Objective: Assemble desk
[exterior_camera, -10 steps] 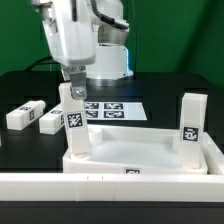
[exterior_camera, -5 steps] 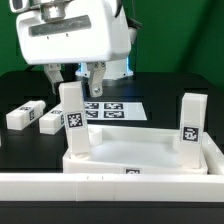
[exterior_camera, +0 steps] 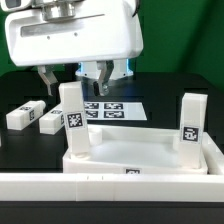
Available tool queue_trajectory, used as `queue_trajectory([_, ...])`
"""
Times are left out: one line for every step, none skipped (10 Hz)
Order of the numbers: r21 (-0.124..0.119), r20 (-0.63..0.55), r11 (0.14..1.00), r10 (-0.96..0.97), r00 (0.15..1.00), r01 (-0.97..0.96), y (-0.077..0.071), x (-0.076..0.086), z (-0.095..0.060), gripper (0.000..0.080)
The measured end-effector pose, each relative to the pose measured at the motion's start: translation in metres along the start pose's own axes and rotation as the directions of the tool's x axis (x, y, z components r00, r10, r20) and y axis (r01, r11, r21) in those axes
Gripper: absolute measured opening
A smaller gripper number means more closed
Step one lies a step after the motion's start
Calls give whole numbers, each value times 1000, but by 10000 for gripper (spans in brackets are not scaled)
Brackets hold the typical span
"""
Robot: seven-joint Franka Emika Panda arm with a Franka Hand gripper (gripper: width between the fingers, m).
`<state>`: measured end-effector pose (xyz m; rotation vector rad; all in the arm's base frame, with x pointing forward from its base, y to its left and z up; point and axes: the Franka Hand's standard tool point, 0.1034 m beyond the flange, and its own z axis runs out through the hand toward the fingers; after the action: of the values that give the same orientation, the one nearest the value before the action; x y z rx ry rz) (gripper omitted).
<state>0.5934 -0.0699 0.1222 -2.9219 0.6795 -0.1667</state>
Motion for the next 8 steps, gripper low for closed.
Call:
queue_trajectory([-1, 1, 996, -84, 996, 84, 1, 0, 1, 649])
queue_trajectory([-3, 1, 991, -137, 991, 137, 2, 0, 2, 649])
queue_trajectory([-4, 3, 969, -246, 969, 246, 3, 0, 3, 649])
queue_trajectory([-6, 4, 954, -299, 954, 299, 3, -1, 3, 649])
queue_trajectory([-12, 6, 931, -366, 931, 366, 4, -1, 3, 649])
queue_trajectory([-13, 2, 909, -416, 909, 416, 4, 0, 3, 603])
queue_trajectory([-13, 2, 916, -402, 916, 402, 4, 0, 3, 603])
queue_trajectory([-13, 2, 916, -402, 916, 402, 4, 0, 3, 423])
